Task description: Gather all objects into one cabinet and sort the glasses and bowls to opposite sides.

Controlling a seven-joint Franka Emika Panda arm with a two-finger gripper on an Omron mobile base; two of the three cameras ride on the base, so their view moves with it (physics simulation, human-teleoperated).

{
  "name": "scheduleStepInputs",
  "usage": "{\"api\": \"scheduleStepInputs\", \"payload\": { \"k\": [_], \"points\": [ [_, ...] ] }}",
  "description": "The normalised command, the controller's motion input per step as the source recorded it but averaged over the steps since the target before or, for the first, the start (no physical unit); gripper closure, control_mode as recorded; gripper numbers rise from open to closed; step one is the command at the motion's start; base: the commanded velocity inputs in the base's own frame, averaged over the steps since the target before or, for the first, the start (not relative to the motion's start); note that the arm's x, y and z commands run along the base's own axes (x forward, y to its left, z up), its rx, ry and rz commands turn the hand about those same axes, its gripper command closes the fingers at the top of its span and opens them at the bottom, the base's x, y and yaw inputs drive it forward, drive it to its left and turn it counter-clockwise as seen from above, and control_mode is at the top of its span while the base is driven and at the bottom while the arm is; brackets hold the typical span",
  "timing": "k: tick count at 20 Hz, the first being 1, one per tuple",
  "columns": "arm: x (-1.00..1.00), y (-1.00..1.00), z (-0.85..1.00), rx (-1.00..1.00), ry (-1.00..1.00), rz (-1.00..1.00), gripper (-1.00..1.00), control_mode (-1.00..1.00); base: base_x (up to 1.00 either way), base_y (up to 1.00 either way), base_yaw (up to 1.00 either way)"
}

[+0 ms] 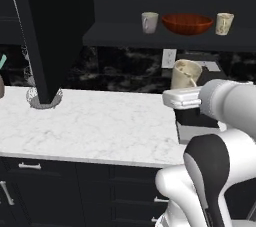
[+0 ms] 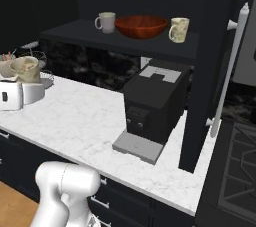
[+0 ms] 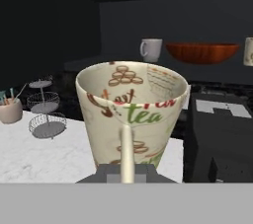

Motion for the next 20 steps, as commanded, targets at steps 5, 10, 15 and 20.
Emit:
{"api": "scheduleStepInputs", "payload": {
  "k": [5,10,15,20],
  "points": [
    [0.29,0.24,0.79,0.03,0.05,0.18,1.00,-1.00,0.00,0.00,0.00],
    [0.94,0.31,0.54,0.01,0.01,0.13,1.00,-1.00,0.00,0.00,0.00],
    [1.00,0.58,0.03,0.00,0.04,0.00,1.00,-1.00,0.00,0.00,0.00],
    [1.00,0.10,-0.03,0.00,0.00,-0.06,1.00,-1.00,0.00,0.00,0.00]
  ]
}}
